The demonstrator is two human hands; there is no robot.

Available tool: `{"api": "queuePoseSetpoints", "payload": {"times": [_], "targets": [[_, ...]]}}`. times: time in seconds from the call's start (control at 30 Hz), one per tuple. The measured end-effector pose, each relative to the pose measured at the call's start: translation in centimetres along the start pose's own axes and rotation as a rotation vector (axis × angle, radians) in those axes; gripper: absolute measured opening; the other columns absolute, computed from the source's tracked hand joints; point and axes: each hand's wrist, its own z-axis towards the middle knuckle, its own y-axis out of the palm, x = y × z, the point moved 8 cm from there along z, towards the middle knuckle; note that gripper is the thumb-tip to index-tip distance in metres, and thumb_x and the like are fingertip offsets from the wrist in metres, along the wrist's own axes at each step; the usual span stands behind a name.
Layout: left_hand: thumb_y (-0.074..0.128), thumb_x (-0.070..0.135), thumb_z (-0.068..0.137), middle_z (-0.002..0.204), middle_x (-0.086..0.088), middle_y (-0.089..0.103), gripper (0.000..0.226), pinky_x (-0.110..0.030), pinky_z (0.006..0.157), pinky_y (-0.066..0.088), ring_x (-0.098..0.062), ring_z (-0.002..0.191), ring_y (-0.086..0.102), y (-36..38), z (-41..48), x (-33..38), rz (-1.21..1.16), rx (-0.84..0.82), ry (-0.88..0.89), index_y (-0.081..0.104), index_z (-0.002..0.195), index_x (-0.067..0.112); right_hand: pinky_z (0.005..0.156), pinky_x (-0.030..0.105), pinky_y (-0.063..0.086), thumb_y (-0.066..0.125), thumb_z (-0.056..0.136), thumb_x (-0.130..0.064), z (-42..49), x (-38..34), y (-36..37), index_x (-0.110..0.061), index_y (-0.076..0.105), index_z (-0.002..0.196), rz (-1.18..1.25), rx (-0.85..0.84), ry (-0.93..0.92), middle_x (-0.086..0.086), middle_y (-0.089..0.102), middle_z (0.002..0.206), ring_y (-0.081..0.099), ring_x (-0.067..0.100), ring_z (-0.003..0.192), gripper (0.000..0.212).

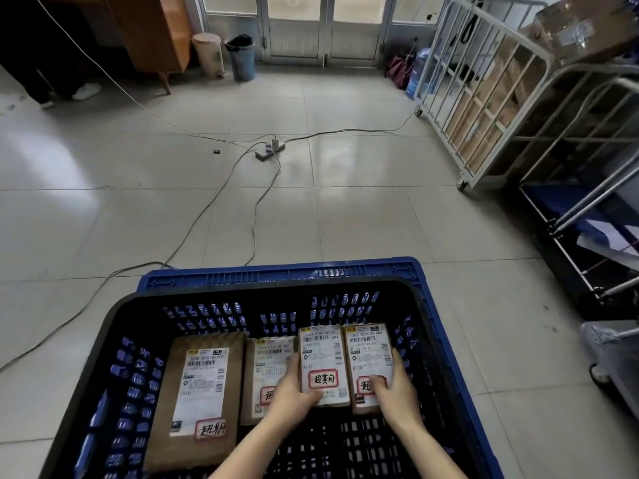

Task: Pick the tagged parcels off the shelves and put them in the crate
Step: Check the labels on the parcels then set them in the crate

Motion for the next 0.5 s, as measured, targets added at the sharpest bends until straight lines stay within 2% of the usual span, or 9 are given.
{"api": "queuePoseSetpoints", "payload": {"times": [0.07,0.13,0.23,0.3,0.37,0.43,0.5], "targets": [[0.061,0.003,0.084,0.124,0.001,0.057,0.067,-0.029,0.099,0.043,-0.014,0.112,0.055,0.3,0.1,0.1,0.054,0.033,0.017,0.029,0.14,0.022,0.101,0.038,0.044,0.056,0.088,-0.002,0.8,0.8,0.4,-0.014,0.029,0.143,0.011,-0.02,0.028,0.008,0.052,0.134,0.052,0.02,0.118,0.062],[0.061,0.004,0.085,0.129,-0.001,0.055,0.067,-0.027,0.097,0.042,-0.014,0.116,0.054,0.5,0.3,0.0,0.097,0.056,0.023,0.028,0.14,0.022,0.103,0.045,0.043,0.057,0.089,-0.005,1.4,1.7,1.1,-0.013,0.03,0.143,-0.006,-0.037,0.047,0.01,0.051,0.135,0.051,0.023,0.121,0.061],[0.061,0.005,0.085,0.129,0.0,0.055,0.068,-0.023,0.096,0.042,-0.013,0.117,0.054,0.9,0.7,-0.5,0.166,0.082,0.031,0.027,0.141,0.023,0.103,0.045,0.043,0.058,0.089,-0.009,2.1,3.0,1.8,-0.012,0.03,0.142,-0.051,-0.025,0.059,0.009,0.05,0.136,0.05,0.024,0.122,0.061],[0.06,0.005,0.086,0.132,-0.002,0.052,0.07,-0.03,0.104,0.043,-0.015,0.12,0.052,1.5,1.0,-0.8,0.224,0.093,0.026,0.024,0.144,0.023,0.102,0.045,0.043,0.058,0.089,-0.01,2.5,3.8,2.3,-0.012,0.028,0.143,-0.06,-0.023,0.09,0.01,0.049,0.138,0.05,0.025,0.123,0.062],[0.056,0.007,0.089,0.139,-0.006,0.044,0.075,-0.037,0.106,0.042,-0.019,0.127,0.045,2.2,1.4,-1.2,0.316,0.101,-0.002,0.014,0.148,0.023,0.106,0.046,0.039,0.058,0.089,-0.012,2.8,4.1,2.7,-0.011,0.022,0.146,-0.08,-0.024,0.095,0.012,0.042,0.144,0.044,0.027,0.129,0.068],[0.05,0.01,0.093,0.148,-0.013,0.028,0.078,-0.039,0.111,0.036,-0.026,0.136,0.032,2.9,1.5,-1.6,0.422,0.102,-0.054,0.0,0.15,0.025,0.111,0.044,0.032,0.058,0.089,-0.014,2.9,4.3,2.9,-0.01,0.012,0.149,-0.119,-0.015,0.086,0.013,0.032,0.15,0.034,0.027,0.136,0.075],[0.044,0.011,0.095,0.152,-0.015,0.014,0.075,-0.039,0.111,0.031,-0.029,0.141,0.02,3.3,1.4,-2.1,0.504,0.117,-0.091,-0.005,0.15,0.024,0.116,0.041,0.024,0.058,0.09,-0.016,2.9,4.4,3.0,-0.008,0.004,0.149,-0.155,-0.021,0.068,0.013,0.021,0.154,0.023,0.026,0.141,0.08]]}}
